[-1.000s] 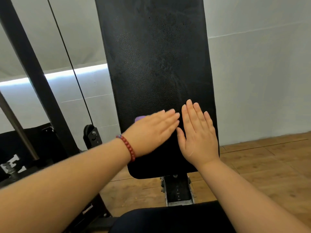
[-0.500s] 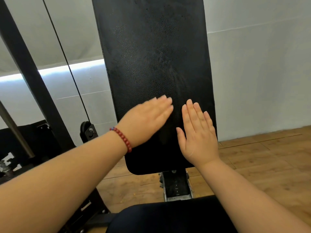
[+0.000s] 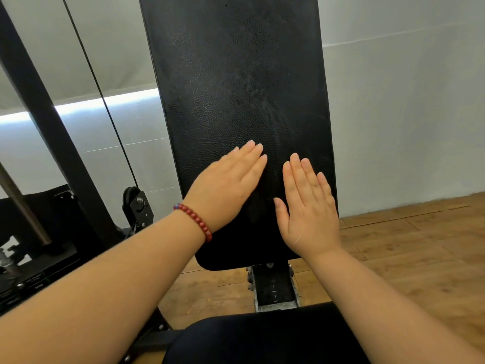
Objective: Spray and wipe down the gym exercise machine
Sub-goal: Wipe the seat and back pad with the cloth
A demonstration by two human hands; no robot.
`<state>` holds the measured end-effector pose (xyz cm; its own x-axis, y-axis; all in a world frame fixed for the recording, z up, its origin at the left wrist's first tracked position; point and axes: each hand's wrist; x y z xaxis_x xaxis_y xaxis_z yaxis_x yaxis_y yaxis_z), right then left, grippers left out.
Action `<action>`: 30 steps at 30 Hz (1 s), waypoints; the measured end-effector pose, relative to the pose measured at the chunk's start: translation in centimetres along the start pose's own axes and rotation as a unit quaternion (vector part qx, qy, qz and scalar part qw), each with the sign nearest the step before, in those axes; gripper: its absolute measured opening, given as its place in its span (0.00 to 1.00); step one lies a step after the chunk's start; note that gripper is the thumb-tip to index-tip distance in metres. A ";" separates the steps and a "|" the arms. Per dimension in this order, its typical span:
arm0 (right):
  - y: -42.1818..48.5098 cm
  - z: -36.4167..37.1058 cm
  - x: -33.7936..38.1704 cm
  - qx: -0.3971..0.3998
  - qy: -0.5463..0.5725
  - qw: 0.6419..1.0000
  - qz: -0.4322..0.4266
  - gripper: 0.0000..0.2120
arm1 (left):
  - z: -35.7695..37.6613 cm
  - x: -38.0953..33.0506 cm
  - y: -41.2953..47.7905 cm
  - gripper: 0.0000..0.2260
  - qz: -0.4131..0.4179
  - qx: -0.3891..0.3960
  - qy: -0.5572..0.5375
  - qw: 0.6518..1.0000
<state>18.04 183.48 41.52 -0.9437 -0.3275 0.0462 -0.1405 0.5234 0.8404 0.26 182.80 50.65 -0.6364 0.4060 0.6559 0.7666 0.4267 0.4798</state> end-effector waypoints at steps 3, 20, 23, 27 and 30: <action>-0.1 0.1 -0.1 0.001 0.001 1.000 -0.003 0.27 | 0.9 -1.2 -1.1 0.21 0.024 0.047 0.015 0.999; -0.2 0.2 -0.2 -0.006 0.004 1.000 -0.008 0.27 | 0.8 -4.0 -3.7 0.20 0.074 0.081 -0.015 0.994; -0.3 0.1 -0.1 -0.009 0.001 1.000 -0.003 0.27 | 0.0 -2.4 -3.5 0.19 0.122 0.084 0.000 0.989; -0.3 0.1 -0.1 -0.001 0.001 1.000 -0.003 0.27 | -0.5 -1.2 -1.1 0.20 0.014 0.032 -0.007 0.999; -0.3 0.2 -0.1 -0.005 0.003 1.000 -0.003 0.27 | 0.7 -3.6 -2.4 0.20 0.022 0.068 0.011 0.997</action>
<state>18.17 183.48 41.13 -0.9411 -0.3354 0.0434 -0.1438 0.5131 0.8462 0.70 180.88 46.76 -0.5992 0.4093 0.6881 0.7741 0.5154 0.3675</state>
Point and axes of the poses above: each hand's wrist, its own y-axis towards the middle knuckle, its own z-axis out of the palm, x = y × z, and after that the axes turned 12 degrees about x, right-handed
